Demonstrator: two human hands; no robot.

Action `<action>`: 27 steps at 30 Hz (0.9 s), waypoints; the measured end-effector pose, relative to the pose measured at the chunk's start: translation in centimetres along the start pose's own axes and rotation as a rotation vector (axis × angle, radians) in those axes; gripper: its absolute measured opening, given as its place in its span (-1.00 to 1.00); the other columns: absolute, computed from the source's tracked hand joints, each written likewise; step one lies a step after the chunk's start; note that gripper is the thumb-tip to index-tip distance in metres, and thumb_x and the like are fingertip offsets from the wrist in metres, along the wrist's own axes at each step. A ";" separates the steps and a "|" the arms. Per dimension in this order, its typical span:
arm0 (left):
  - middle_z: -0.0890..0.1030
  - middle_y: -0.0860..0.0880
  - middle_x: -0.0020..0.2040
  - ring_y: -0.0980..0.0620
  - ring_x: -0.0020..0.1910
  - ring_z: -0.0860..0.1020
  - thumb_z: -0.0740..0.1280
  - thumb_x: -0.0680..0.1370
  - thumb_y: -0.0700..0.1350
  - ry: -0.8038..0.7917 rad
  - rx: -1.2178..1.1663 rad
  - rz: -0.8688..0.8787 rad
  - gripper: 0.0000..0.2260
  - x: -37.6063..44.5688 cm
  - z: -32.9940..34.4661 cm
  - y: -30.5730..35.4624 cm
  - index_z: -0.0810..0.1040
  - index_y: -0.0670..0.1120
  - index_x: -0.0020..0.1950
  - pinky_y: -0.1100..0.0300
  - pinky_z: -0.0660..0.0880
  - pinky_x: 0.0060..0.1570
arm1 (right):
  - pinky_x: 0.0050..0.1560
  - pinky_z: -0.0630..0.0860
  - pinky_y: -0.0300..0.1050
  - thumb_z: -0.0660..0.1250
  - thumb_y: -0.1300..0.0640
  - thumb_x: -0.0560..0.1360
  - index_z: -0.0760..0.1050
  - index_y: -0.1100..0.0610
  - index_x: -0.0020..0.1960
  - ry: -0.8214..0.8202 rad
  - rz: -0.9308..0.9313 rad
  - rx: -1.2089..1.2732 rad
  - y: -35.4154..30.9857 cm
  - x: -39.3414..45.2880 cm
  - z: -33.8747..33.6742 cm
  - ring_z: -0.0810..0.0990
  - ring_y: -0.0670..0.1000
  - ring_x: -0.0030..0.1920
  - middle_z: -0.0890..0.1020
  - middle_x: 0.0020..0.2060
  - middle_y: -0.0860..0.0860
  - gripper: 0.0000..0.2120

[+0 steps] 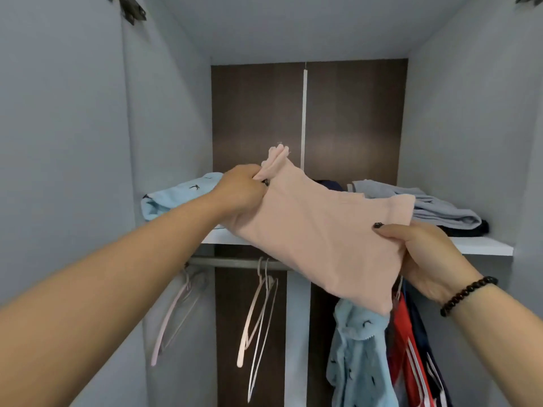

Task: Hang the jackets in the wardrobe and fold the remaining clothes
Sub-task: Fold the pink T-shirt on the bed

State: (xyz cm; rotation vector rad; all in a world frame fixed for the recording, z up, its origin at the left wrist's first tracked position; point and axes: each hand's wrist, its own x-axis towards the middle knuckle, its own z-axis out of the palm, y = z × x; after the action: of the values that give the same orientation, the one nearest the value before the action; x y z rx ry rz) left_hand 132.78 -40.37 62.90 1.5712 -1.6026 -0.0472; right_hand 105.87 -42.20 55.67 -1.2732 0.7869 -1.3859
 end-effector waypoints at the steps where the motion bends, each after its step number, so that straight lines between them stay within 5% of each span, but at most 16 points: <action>1: 0.46 0.01 -0.27 -0.04 -0.20 0.40 0.17 0.52 -0.23 0.009 0.058 0.039 -0.81 1.8 0.2 0.6 0.38 -0.08 -0.29 0.15 0.24 -0.33 | -0.13 0.63 0.02 0.30 0.35 0.49 0.56 0.26 0.11 0.002 -0.015 -0.013 -0.4 0.9 -0.5 0.68 0.12 -0.06 0.70 -0.05 0.15 -0.80; 6: 0.42 0.02 -0.28 -0.05 -0.22 0.39 0.17 0.57 -0.17 0.000 0.323 0.195 -0.76 9.9 2.2 4.6 0.36 -0.04 -0.31 0.18 0.24 -0.38 | -0.30 0.64 -0.06 0.35 0.39 0.45 0.44 0.27 0.21 0.077 -0.106 -0.033 -2.7 4.9 -2.7 0.68 0.09 -0.06 0.65 0.04 0.19 -0.66; 10: 0.48 -0.05 -0.16 0.01 -0.25 0.41 0.18 0.58 -0.17 -0.006 0.415 0.253 -0.88 15.8 5.1 8.2 0.49 -0.11 -0.09 0.17 0.26 -0.36 | -0.22 0.65 0.05 0.36 0.40 0.44 0.37 0.21 0.26 0.119 -0.203 -0.044 -4.3 8.1 -4.7 0.70 0.04 -0.14 0.61 0.09 0.14 -0.57; 15: 0.53 -0.11 -0.05 -0.10 -0.09 0.47 0.19 0.58 -0.18 0.008 0.461 0.335 -0.87 22.1 9.9 13.2 0.51 -0.15 0.01 0.11 0.35 -0.14 | -0.29 0.61 -0.06 0.29 0.38 0.47 0.45 0.27 0.13 0.098 -0.304 0.075 -6.0 11.5 -7.4 0.68 -0.07 -0.32 0.69 -0.24 0.03 -0.76; 21: 0.54 -0.14 -0.01 -0.12 -0.10 0.48 0.22 0.56 -0.18 0.024 0.470 0.392 -0.86 27.1 16.6 19.2 0.52 -0.17 0.06 0.08 0.37 -0.15 | -0.26 0.63 -0.01 0.27 0.37 0.48 0.52 0.31 -0.04 0.199 -0.329 0.147 -5.9 14.9 -10.7 0.69 0.03 -0.21 0.67 -0.17 0.13 -0.91; 24: 0.54 -0.15 0.00 -0.13 -0.09 0.49 0.23 0.55 -0.19 -0.018 0.494 0.423 -0.86 28.8 20.5 20.7 0.51 -0.16 0.07 0.07 0.39 -0.15 | -0.25 0.63 -0.02 0.31 0.35 0.46 0.51 0.31 0.04 0.286 -0.346 0.060 -5.0 16.3 -12.4 0.68 0.07 -0.08 0.67 -0.06 0.14 -0.84; 27: 0.55 -0.14 0.02 -0.13 -0.09 0.49 0.23 0.55 -0.19 -0.071 0.560 0.457 -0.83 30.1 24.1 21.1 0.51 -0.14 0.10 0.06 0.41 -0.13 | -0.32 0.63 -0.05 0.32 0.32 0.44 0.51 0.20 -0.08 0.371 -0.353 -0.054 -3.9 17.6 -13.9 0.66 0.09 -0.09 0.69 -0.23 -0.01 -0.92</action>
State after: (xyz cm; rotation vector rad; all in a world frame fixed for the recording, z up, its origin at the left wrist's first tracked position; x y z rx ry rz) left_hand 107.13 -73.56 76.01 1.5639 -2.1154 0.6473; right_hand 93.51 -60.56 61.02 -1.2532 0.8805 -1.9347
